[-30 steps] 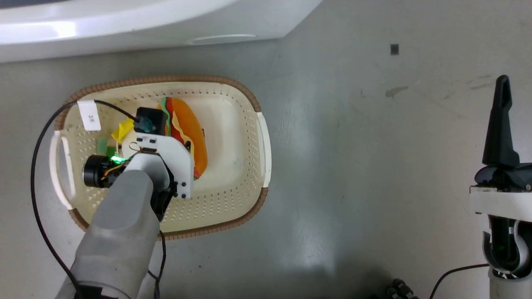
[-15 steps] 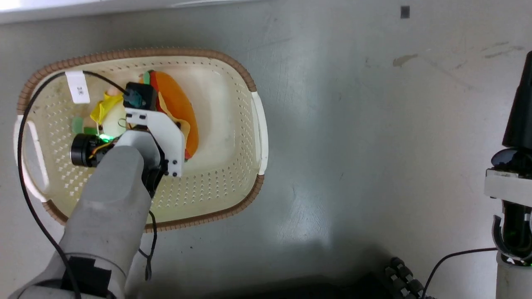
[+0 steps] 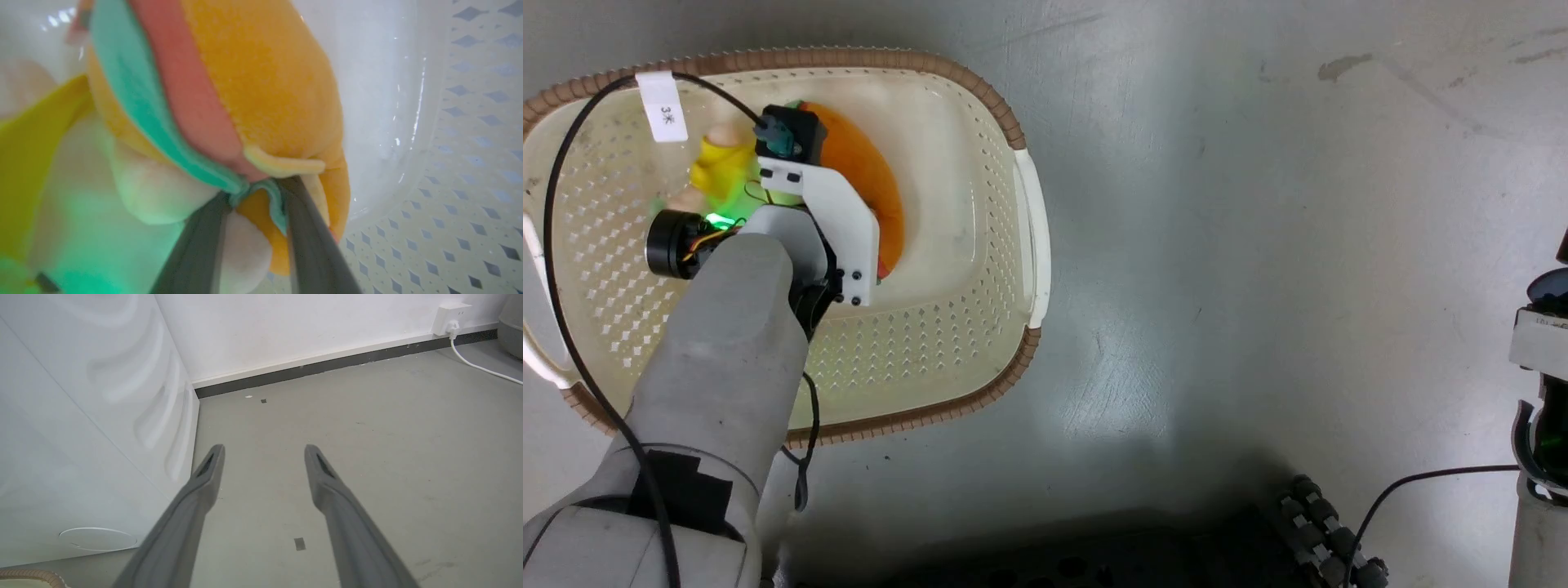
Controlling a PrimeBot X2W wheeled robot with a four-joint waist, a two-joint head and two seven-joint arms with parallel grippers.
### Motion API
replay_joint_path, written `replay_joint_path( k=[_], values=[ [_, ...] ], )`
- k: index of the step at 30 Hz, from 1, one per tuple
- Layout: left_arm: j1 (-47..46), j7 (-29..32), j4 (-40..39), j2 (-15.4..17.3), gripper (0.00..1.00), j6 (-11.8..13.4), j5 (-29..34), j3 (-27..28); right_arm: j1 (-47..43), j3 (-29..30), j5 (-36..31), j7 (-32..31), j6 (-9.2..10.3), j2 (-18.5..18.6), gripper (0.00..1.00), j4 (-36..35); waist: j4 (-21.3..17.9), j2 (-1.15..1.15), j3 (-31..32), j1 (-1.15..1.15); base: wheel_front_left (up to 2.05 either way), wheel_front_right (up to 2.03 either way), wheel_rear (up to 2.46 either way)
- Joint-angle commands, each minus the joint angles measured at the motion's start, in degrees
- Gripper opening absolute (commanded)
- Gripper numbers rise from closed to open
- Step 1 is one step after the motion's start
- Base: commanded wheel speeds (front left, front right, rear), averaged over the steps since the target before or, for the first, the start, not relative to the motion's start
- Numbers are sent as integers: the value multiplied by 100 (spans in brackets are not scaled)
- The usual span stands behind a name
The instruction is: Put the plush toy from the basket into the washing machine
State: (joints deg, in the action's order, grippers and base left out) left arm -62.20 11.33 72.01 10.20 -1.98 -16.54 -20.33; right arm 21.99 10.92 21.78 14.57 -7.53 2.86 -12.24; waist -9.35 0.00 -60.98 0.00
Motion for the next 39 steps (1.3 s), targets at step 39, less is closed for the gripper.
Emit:
replay_joint_path(
  k=[39],
  values=[
    [1627, -2259, 172, -516, 0, -519, -512, -318, -1090, 82, -547, 43, 4, 1, 100, 1033, 974, 0, 3192, 0, 0, 0, 0]
  ],
)
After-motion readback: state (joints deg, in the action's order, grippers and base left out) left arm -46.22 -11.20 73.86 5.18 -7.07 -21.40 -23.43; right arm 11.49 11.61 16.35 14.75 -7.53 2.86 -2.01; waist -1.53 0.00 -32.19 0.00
